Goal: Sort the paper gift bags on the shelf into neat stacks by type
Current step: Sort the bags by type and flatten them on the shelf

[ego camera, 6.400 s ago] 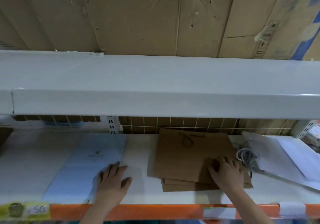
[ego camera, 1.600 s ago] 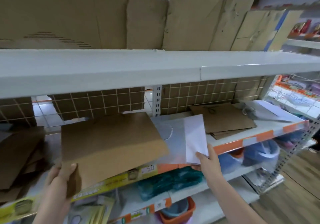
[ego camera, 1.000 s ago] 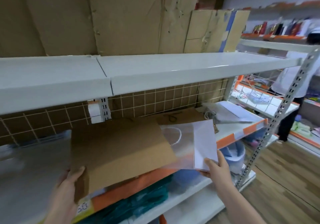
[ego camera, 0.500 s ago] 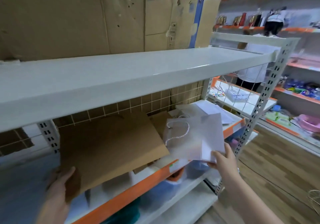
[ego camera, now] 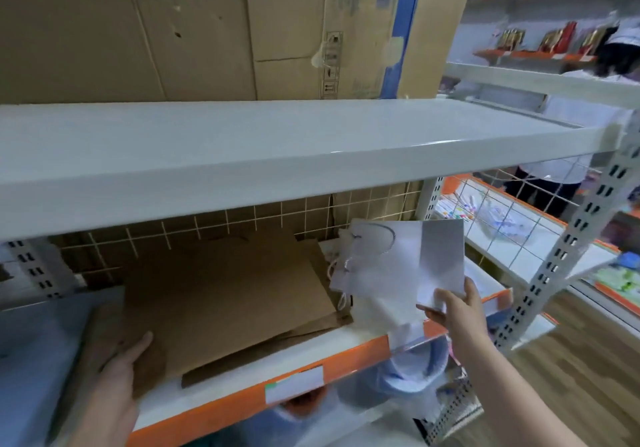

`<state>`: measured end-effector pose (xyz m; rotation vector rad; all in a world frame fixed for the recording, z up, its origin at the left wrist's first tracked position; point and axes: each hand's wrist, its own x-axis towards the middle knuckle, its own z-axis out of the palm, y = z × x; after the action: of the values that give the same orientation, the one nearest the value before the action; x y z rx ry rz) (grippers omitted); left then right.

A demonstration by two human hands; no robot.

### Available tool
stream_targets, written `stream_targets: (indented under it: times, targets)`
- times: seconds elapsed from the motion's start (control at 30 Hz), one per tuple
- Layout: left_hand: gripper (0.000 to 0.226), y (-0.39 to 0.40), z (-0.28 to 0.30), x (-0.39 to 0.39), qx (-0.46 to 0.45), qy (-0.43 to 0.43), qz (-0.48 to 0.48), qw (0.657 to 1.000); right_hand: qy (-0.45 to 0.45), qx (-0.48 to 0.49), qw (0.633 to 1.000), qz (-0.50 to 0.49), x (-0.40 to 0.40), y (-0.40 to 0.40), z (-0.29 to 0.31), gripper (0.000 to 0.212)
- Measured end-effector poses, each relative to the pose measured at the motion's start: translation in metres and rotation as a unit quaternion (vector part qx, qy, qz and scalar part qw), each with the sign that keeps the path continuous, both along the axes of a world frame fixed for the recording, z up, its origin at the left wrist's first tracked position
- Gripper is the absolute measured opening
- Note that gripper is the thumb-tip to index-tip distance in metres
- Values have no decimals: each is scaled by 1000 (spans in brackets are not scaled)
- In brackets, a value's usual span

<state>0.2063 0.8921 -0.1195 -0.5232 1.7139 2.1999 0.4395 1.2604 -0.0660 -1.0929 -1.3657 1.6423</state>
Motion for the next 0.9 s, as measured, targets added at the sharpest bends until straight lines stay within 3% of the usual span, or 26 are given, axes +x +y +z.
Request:
stream_targets:
  times: [0.07,0.17,0.23,0.33,0.4,0.47,0.57,0.63,0.7,0.83,0.9]
  targets:
    - [33,24,-3,9,-27,3,8,1000,2,-12,1000,11,-3,29,-2,36]
    - [49,58,-15,16,-87,9,-6,996,11,-25,999,34,-10,64,-7,41]
    - [53,80,-16,19,-215,45,-9,975,18,-24,998,48,-14,82,-9,40]
    - [62,98,-15,18,-369,97,-15,924,25,-21,997,67,-19,101,-8,37]
    - [79,105,-15,15,-452,84,-33,887,20,-16,997,77,-21,115,-12,36]
    - [92,111,-15,16,-553,73,-50,828,-14,1,997,81,-26,129,-20,34]
    - [80,124,-6,26,-668,124,-82,729,-136,61,985,81,-33,146,-38,39]
    - [66,132,-4,31,-708,157,-148,673,-240,138,956,95,-36,153,-50,61]
    - [62,139,-6,35,-717,172,-217,640,-328,214,913,114,-39,158,-61,71]
    - [65,145,-11,43,-695,165,-260,649,-484,356,782,165,-51,159,-68,33]
    - [66,143,-13,45,-697,174,-259,646,-495,361,764,205,-56,154,-65,27]
